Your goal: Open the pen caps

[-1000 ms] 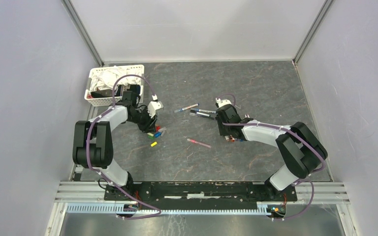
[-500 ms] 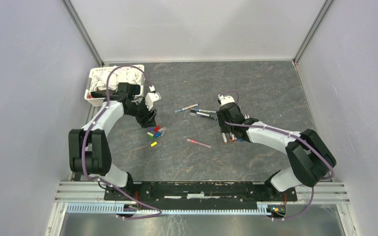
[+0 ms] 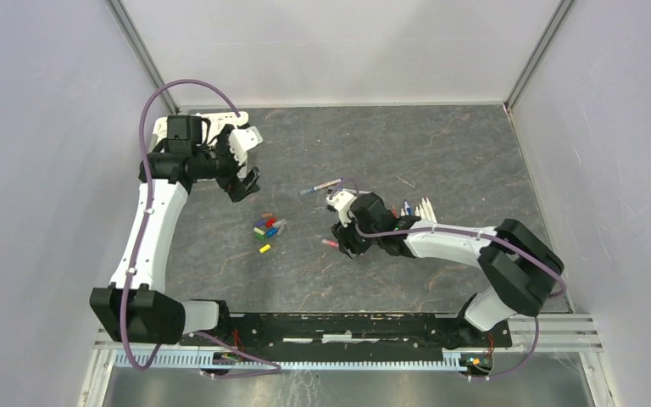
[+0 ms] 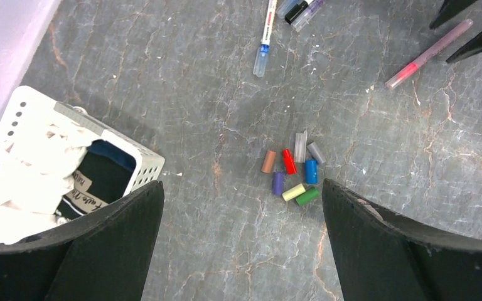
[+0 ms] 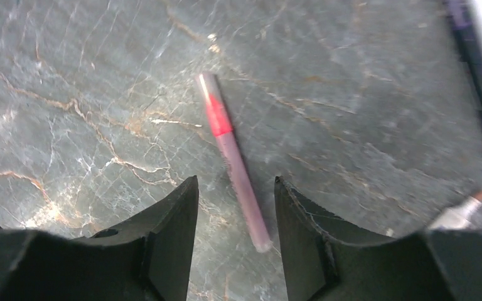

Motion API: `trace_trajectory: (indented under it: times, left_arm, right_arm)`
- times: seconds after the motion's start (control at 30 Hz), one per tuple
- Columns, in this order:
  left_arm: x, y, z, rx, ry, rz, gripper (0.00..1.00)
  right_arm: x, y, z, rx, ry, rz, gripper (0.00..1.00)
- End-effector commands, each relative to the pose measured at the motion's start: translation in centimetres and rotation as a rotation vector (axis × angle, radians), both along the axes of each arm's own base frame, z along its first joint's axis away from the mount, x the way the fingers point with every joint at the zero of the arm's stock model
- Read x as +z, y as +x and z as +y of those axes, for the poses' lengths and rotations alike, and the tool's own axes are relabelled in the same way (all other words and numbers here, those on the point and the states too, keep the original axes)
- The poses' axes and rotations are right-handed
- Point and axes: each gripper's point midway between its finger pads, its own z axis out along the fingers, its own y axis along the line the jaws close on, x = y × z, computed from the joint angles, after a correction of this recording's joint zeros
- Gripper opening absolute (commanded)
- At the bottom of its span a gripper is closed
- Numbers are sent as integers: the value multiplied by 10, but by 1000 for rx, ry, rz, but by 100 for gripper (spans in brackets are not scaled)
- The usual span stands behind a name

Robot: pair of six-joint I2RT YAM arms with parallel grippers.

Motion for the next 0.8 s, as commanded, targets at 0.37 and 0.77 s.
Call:
trace_trajectory:
  times: [0.37,0.77]
  left_arm:
    - [-16,-36,-13,-59,-63,122,100]
    - [-60,-80,-44,-307,-195,290,100]
  right_arm:
    - [-35,-8,16,161,-100,28,29]
    - [-4,-28,40,210,52,64,0]
